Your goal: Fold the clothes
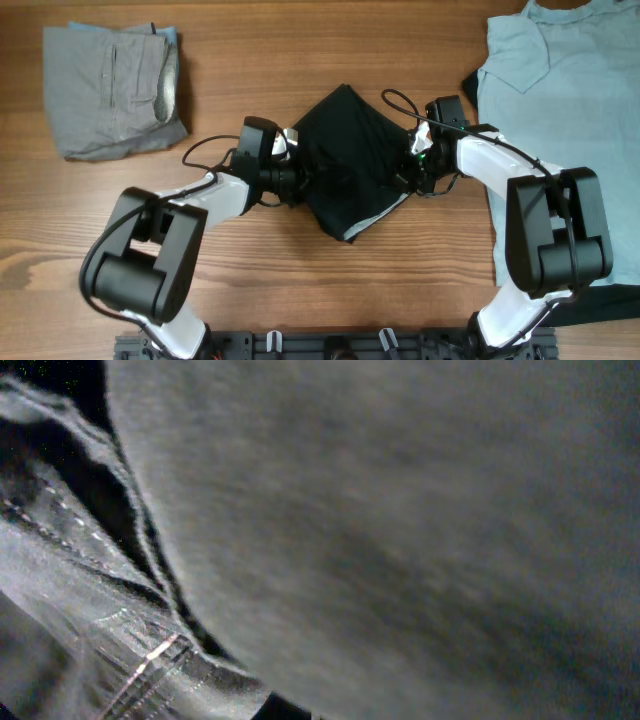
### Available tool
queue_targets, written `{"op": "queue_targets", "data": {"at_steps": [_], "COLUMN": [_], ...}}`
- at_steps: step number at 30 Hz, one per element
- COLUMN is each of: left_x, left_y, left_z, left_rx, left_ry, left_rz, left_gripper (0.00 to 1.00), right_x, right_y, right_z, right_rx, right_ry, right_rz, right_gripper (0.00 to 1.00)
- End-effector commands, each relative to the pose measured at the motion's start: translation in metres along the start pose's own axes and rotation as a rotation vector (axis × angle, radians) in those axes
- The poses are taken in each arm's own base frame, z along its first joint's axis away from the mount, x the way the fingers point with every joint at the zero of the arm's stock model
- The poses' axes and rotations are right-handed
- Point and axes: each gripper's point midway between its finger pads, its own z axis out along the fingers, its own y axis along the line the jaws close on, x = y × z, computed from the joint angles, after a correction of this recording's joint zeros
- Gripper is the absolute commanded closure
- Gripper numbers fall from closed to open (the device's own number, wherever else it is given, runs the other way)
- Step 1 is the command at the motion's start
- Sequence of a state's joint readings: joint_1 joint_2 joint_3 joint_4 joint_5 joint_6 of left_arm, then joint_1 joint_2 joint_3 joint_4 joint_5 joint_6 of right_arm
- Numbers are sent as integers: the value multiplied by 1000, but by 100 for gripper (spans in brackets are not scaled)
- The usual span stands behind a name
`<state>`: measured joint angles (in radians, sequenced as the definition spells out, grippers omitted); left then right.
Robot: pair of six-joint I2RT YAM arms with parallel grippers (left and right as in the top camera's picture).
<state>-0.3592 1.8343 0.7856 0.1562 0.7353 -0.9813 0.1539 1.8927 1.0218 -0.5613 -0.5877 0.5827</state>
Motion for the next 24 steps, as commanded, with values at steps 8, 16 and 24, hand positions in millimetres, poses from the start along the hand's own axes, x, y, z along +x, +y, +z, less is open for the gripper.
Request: {"op": "queue_targets", "data": {"at_steps": [8, 16, 24], "left_x": [-12, -44, -141], "left_y": [12, -55, -132], "left_z": [2, -77, -220], "left_rx": [27, 293, 410], "left_ry": [-19, 9, -348], "left_rz": [147, 311, 463], "left_gripper": [89, 96, 96], "right_x": [-1, 2, 13], "right_y": [-4, 39, 63], "right_z": [-18, -105, -143], "right_rx": [38, -73, -136], "right_ry": [-36, -246, -353], "right_rz": [-47, -146, -214], "right_gripper": [96, 96, 96]}}
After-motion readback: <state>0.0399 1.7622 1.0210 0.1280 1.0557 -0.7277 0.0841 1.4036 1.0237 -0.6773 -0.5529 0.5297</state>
